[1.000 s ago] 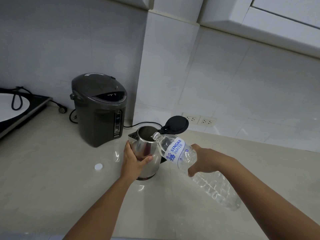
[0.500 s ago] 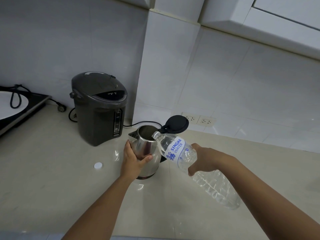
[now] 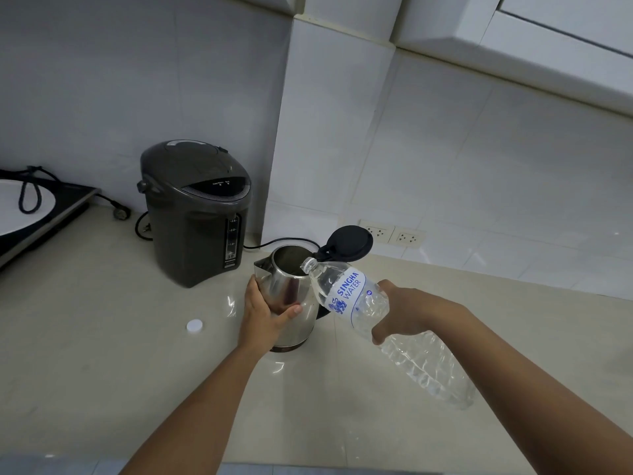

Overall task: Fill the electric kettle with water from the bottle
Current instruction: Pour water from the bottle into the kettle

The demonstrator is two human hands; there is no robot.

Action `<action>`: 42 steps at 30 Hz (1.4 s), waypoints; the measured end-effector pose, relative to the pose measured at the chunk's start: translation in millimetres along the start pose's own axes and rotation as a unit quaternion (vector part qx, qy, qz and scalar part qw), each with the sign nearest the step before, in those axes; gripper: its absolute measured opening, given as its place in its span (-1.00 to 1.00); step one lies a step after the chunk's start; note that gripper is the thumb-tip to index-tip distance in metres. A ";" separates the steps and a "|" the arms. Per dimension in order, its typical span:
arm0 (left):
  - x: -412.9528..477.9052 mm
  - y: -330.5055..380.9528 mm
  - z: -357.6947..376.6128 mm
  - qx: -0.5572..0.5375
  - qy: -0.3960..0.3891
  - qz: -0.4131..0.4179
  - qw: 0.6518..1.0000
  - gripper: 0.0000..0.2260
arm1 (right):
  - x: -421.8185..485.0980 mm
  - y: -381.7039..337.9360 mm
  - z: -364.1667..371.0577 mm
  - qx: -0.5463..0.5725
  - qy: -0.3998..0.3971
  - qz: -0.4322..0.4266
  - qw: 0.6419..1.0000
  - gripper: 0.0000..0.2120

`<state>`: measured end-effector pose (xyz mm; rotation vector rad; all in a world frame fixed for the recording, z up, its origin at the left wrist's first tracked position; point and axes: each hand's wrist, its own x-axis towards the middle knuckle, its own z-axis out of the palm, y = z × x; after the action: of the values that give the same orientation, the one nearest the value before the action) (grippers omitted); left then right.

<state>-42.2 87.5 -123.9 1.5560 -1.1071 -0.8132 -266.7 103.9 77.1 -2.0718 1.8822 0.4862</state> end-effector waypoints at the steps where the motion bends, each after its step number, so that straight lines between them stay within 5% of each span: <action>1: 0.2 -0.6 -0.2 -0.001 0.000 -0.001 1.000 0.14 | 0.2 -0.1 -0.3 -0.001 -0.001 0.001 1.000 -0.06; 19: -1.4 0.3 -1.6 0.008 -0.008 -0.013 1.000 0.14 | 0.6 1.7 4.6 0.014 -0.002 -0.001 1.000 -0.06; 33: 0.6 -2.7 -16.9 0.014 -0.055 -0.037 0.998 0.19 | 1.7 6.2 64.7 0.175 0.044 -0.014 0.983 -0.08; 38: -1.5 -4.0 -31.9 0.040 -0.084 -0.030 0.995 0.05 | 3.0 1.4 91.2 0.254 0.087 -0.017 0.963 -0.14; 42: -4.9 2.6 -47.2 0.078 -0.098 0.016 0.992 -0.38 | 2.1 -6.7 104.3 0.337 0.135 -0.037 0.931 -0.18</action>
<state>-2.0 108.3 -109.5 1.6071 -1.3626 -0.8908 -264.8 148.3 -17.5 -1.7743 1.7526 -0.4407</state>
